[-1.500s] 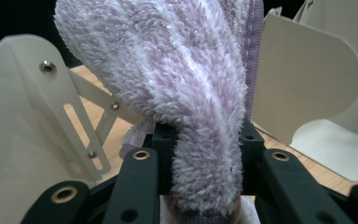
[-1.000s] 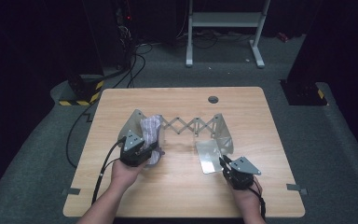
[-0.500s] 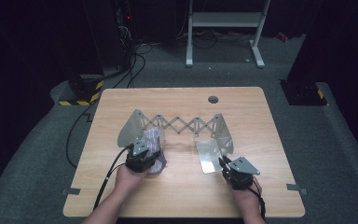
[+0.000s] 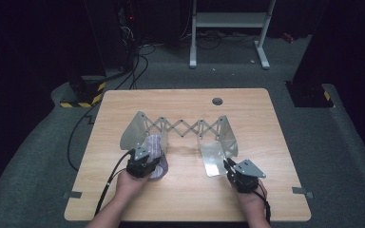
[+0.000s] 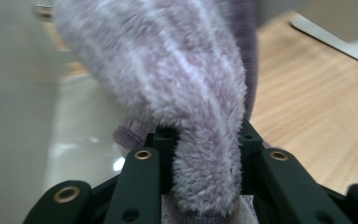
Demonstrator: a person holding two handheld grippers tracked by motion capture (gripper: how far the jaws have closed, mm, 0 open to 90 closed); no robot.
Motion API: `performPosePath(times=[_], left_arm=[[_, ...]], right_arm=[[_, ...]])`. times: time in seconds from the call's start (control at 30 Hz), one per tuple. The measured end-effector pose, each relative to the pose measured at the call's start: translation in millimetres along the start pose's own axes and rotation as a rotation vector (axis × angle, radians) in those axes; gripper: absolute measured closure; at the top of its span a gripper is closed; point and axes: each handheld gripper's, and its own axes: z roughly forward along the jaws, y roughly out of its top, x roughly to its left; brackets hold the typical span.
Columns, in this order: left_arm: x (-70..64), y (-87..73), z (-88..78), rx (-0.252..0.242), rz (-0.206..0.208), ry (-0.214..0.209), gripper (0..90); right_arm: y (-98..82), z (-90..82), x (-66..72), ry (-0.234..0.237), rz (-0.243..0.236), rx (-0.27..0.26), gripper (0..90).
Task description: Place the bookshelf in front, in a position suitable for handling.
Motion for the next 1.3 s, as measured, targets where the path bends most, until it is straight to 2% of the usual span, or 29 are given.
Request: performPosePath(times=[0.17,0.23,0.3,0.43,0.6,0.7,0.77,0.87,0.97,1.07,1.1,1.2,1.3], left_arm=[[19.4,-5.0,-18.2,-0.051,-0.053,0.058,69.8],[23.3,-7.4,-23.7,-0.065,-0.055,0.084,69.9],[27.0,-9.9,-27.8,-0.072,-0.061,0.097,70.0],[38.2,-14.2,-34.8,-0.089,-0.108,0.105,70.2],[46.8,-18.7,-41.0,-0.097,-0.122,0.133,70.3],[50.1,-20.7,-44.0,-0.100,-0.129,0.143,70.3],[51.9,-21.8,-45.4,-0.099,-0.137,0.143,70.3],[52.8,-22.0,-45.5,-0.103,-0.140,0.141,70.3],[52.6,-21.2,-44.8,-0.103,-0.144,0.135,70.3],[52.6,-20.8,-44.7,-0.104,-0.143,0.133,70.2],[52.8,-20.9,-44.8,-0.105,-0.144,0.132,70.3],[52.7,-21.0,-45.2,-0.105,-0.143,0.134,70.2],[53.4,-21.8,-45.7,-0.106,-0.147,0.134,70.2]], right_arm=[[1.3,-0.6,-1.7,-0.019,0.018,-0.006,89.2],[2.2,-0.1,-1.9,-0.023,0.021,-0.008,90.0],[3.3,1.0,-1.2,-0.024,0.023,-0.009,90.0],[5.6,3.8,3.6,-0.012,0.011,-0.014,90.0],[9.5,8.5,12.4,0.006,-0.017,-0.023,90.0],[11.8,6.0,13.5,0.013,-0.014,-0.035,89.5],[11.1,1.1,11.4,0.023,-0.007,-0.045,84.1],[7.7,-7.0,4.7,0.012,0.008,-0.051,77.9],[4.1,-10.9,-4.3,-0.013,0.043,-0.044,73.8],[1.8,-13.0,-7.0,-0.033,0.051,-0.045,70.0],[2.1,-13.7,-7.0,-0.054,0.055,-0.046,65.7],[4.8,-10.0,-8.2,-0.065,0.071,-0.047,57.7],[8.6,0.3,-8.3,-0.056,0.064,-0.041,60.2]])
